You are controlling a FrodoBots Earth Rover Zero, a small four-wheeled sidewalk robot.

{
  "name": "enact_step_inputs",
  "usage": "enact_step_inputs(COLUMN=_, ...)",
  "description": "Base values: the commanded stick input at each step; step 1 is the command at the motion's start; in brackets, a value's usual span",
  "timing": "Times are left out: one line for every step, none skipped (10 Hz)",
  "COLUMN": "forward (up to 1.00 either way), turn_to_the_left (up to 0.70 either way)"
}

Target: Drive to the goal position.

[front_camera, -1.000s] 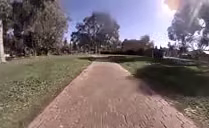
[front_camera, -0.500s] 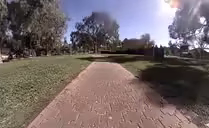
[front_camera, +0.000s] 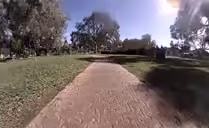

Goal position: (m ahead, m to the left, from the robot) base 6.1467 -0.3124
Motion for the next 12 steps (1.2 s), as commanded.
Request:
enact_step_inputs(forward=0.7, turn_to_the_left=0.26)
enact_step_inputs(forward=0.7, turn_to_the_left=0.0)
enact_step_inputs(forward=0.7, turn_to_the_left=0.0)
enact_step_inputs(forward=0.7, turn_to_the_left=0.0)
enact_step_inputs(forward=0.7, turn_to_the_left=0.0)
enact_step_inputs(forward=0.7, turn_to_the_left=0.0)
enact_step_inputs(forward=0.7, turn_to_the_left=0.0)
enact_step_inputs(forward=0.7, turn_to_the_left=0.0)
enact_step_inputs(forward=0.7, turn_to_the_left=0.0)
enact_step_inputs(forward=0.7, turn_to_the_left=0.0)
enact_step_inputs(forward=0.7, turn_to_the_left=0.0)
enact_step_inputs(forward=0.7, turn_to_the_left=0.0)
